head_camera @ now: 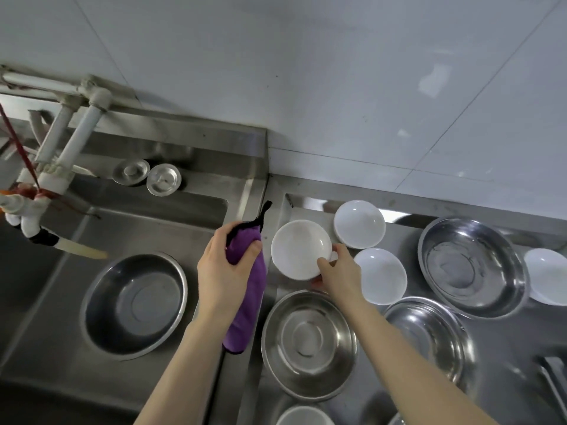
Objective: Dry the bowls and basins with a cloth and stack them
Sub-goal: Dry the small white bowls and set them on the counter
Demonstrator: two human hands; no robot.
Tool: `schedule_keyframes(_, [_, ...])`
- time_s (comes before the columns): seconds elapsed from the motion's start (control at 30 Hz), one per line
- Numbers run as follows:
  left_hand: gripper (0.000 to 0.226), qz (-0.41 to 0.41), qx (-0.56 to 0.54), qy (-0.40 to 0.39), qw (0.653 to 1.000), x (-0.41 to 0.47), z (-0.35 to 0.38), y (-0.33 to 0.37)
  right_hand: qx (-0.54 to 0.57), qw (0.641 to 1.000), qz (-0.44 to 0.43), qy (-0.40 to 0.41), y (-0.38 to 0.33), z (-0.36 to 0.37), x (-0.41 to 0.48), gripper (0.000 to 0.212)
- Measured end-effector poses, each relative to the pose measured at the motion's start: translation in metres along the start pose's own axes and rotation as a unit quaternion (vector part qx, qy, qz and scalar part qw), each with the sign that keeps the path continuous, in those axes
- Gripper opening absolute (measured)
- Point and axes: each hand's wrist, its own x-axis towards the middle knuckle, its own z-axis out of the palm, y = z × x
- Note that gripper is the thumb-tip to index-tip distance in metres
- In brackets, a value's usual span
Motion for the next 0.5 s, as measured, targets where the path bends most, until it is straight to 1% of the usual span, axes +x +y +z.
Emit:
schedule_keyframes(0.1, [0.034, 0.000, -0.015, 0.014, 1.000, -0.020, -0.012, 0.022, 0.014, 0.999, -0.039, 0.003, -0.006, -0.012, -0.039, 0.031])
schedule_keyframes(0.2, [0.036, 0.019, -0.049, 0.021, 0.998, -0.045, -0.025, 0.051, 0.043, 0.997, -0.063, -0.019, -0.011, -0.021, -0.079, 0.038])
schedule_keyframes(0.3, [0.045, 0.051, -0.068, 0.009, 0.996, -0.066, -0.033, 0.078, 0.069, 0.993, -0.083, -0.039, -0.014, -0.030, -0.118, 0.033])
schedule_keyframes(0.33, [0.050, 0.065, -0.061, -0.010, 0.996, -0.071, -0.034, 0.084, 0.081, 0.992, -0.087, -0.042, -0.015, -0.032, -0.128, 0.032])
schedule_keyframes(0.4, [0.066, 0.081, -0.041, -0.085, 0.992, -0.079, -0.035, 0.093, 0.115, 0.988, -0.094, -0.036, -0.016, -0.038, -0.146, 0.033])
schedule_keyframes(0.47, [0.076, 0.118, 0.037, -0.158, 0.980, -0.086, -0.035, 0.094, 0.158, 0.983, -0.086, -0.025, -0.018, -0.047, -0.161, 0.028])
schedule_keyframes(0.5, [0.074, 0.144, 0.082, -0.172, 0.971, -0.092, -0.036, 0.094, 0.177, 0.980, -0.084, -0.018, -0.017, -0.052, -0.167, 0.022])
